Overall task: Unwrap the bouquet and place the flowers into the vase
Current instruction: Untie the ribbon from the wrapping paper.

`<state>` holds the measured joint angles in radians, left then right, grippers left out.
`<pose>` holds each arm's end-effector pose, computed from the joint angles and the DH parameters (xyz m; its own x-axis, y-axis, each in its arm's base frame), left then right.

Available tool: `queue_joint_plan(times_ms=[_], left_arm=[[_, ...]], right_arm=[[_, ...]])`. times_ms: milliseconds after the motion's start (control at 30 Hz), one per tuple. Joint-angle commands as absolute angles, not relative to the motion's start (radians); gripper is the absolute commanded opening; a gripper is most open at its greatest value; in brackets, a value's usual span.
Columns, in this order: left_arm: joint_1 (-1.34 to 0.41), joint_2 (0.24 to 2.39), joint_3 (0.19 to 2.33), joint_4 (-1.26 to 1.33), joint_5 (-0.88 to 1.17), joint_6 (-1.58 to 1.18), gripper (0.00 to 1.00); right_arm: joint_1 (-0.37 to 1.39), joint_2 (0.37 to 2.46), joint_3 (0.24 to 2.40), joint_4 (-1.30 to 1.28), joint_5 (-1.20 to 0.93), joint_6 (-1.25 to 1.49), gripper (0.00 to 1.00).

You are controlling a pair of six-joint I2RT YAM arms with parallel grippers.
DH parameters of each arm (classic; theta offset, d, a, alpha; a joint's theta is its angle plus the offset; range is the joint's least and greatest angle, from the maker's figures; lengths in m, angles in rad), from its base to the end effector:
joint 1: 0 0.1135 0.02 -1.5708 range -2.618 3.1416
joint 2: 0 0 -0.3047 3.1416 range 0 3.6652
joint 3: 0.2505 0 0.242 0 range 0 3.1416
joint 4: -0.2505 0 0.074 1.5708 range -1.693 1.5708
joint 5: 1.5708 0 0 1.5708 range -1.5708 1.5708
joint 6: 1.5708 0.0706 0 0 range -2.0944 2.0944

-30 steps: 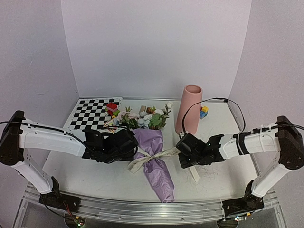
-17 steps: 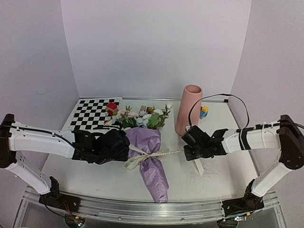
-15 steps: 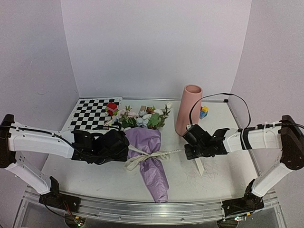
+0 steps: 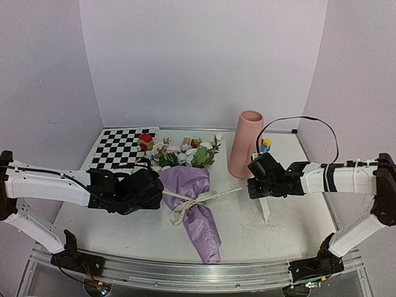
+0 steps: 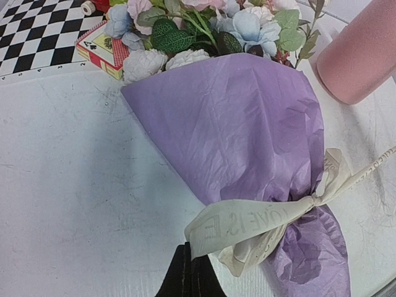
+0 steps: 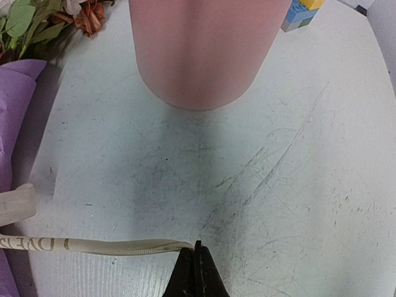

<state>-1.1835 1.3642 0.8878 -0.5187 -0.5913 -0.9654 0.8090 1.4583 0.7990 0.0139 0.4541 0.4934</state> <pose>0.1367 -0.2310 0.2463 -0.7181 -0.0469 -0.6943 0.1118 0.9770 -0.1816 0.2417 0.2085 0.2374 -0.5591 0.0305 -0.8285 -0.1630 0.9758 0.1460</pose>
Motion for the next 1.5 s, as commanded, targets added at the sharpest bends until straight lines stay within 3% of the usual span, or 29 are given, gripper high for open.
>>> queue_joint_plan(times_ms=[0, 1467], left_arm=[[-1.181, 1.310, 0.934, -0.586, -0.664, -0.970, 0.00], [-1.177, 1.173, 1.209, -0.731, -0.827, -0.780, 0.00]], right_arm=[[0.801, 1.388, 0.808, -0.031, 0.487, 0.459, 0.00], [0.694, 1.195, 0.933, -0.078, 0.538, 0.279, 0.00]])
